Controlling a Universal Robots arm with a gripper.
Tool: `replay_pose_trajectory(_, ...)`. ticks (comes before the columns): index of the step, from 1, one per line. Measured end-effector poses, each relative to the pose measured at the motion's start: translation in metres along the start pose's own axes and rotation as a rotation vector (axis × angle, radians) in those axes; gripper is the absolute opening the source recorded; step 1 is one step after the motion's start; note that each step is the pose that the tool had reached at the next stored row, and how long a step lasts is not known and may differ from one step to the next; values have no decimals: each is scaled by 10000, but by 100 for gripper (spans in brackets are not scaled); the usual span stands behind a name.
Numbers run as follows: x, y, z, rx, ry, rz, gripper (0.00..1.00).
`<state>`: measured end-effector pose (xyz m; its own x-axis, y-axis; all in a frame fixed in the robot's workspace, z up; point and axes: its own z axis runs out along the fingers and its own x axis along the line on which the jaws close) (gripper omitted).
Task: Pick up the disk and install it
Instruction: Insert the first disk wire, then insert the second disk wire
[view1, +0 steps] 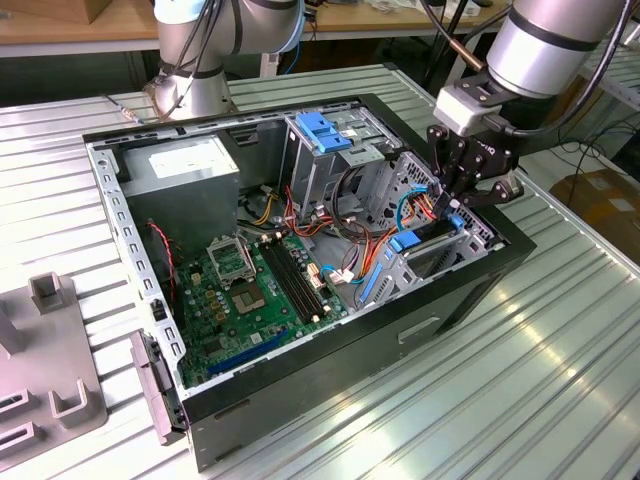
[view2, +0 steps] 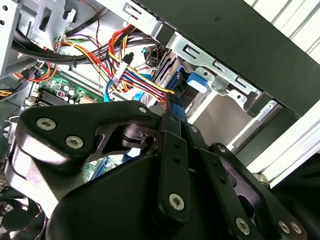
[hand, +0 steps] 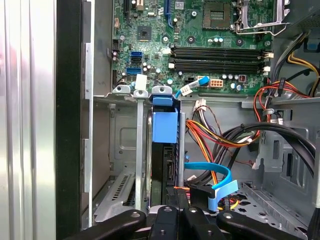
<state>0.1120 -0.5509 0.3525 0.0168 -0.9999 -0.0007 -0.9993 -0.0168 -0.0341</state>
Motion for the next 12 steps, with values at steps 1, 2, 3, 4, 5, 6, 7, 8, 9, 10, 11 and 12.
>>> replay_pose_trajectory(1,0,0,0,0,0,0,10)
replay_pose_trajectory(2,0,0,-1,0,0,0,10)
replay_pose_trajectory(3,0,0,-1,0,0,0,10)
replay_pose_trajectory(4,0,0,-2,0,0,0,10)
replay_pose_trajectory(5,0,0,-3,0,0,0,10)
replay_pose_trajectory(6,0,0,-14,0,4,0,10)
replay_pose_trajectory(7,0,-1,-22,0,3,0,10)
replay_pose_trajectory(8,0,-1,-32,-1,-1,0,10)
replay_pose_trajectory(9,0,-1,-50,-2,0,0,10)
replay_pose_trajectory(10,0,-2,-66,-6,1,0,10)
replay_pose_trajectory(11,0,-4,-90,-20,-1,0,10)
replay_pose_trajectory(12,0,-5,-111,-29,-3,0,10)
